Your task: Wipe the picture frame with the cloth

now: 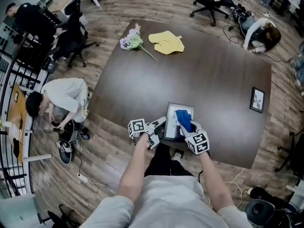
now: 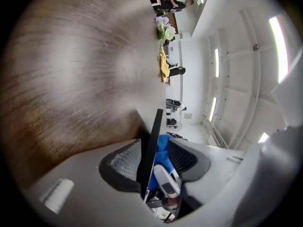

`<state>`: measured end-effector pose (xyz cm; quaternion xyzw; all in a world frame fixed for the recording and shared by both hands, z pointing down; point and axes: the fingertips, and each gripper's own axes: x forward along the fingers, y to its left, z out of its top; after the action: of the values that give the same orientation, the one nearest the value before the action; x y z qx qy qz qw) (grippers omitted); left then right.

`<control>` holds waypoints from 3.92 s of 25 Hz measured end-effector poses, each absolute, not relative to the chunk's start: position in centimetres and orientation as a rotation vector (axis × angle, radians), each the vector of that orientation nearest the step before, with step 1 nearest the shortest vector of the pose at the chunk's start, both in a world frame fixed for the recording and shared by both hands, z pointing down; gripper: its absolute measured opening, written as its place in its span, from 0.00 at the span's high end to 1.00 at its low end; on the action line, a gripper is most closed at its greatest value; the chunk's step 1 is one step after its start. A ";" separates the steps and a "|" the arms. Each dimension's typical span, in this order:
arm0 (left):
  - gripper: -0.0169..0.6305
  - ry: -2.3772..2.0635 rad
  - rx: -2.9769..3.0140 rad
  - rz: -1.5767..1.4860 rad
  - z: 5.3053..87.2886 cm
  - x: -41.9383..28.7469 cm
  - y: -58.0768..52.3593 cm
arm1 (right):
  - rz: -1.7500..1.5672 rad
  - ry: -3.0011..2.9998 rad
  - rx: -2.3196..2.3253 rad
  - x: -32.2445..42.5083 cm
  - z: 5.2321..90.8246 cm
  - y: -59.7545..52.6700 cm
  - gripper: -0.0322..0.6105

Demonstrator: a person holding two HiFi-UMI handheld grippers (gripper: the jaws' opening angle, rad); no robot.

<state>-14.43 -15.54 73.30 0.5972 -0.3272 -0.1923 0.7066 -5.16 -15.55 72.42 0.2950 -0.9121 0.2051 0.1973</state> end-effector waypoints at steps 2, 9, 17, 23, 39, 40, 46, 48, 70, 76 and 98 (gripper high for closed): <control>0.63 -0.720 1.352 -0.325 73.4 -13.0 -14.4 | 0.565 -2.536 0.809 -4.4 72.2 -14.7 0.82; 0.74 -0.686 1.436 -0.132 74.5 -11.4 -13.6 | 0.600 -2.498 0.752 -3.6 72.2 -14.1 0.82; 0.76 -0.669 1.497 -0.100 73.9 -11.7 -14.0 | 0.562 -2.460 0.681 -4.3 71.8 -14.6 0.82; 0.77 -0.662 1.503 -0.121 73.9 -11.8 -14.3 | 0.378 -2.451 0.752 -5.7 69.7 -20.0 0.82; 0.77 -0.623 1.548 -0.090 73.5 -11.7 -13.7 | 0.262 -2.396 0.721 -9.8 70.8 -23.5 0.82; 0.77 -0.620 1.544 -0.090 73.7 -11.8 -13.5 | 0.280 -2.402 0.766 -9.1 70.7 -23.3 0.82; 0.77 -0.548 1.543 -0.102 73.6 -11.1 -12.2 | 0.407 -2.498 0.910 -7.9 70.4 -22.7 0.82; 0.77 -0.516 1.554 -0.098 73.2 -10.7 -12.1 | 0.421 -2.537 0.917 -7.7 69.8 -22.6 0.82; 0.88 -0.521 1.720 -0.021 69.5 -8.4 -15.0 | -0.139 -2.444 0.451 -11.6 65.7 -21.9 0.82; 0.87 -0.552 1.754 0.000 68.6 -8.6 -15.4 | -0.329 -2.392 0.190 -13.7 65.0 -18.2 0.82; 0.88 -0.689 1.826 -0.065 65.8 -9.6 -16.1 | -0.080 -2.373 0.556 -7.5 64.8 -21.6 0.82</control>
<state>-9.58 -16.07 65.79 0.7746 -0.2922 -0.0274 0.5603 -7.53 -21.61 64.85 0.2140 -0.9137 -0.0309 0.3442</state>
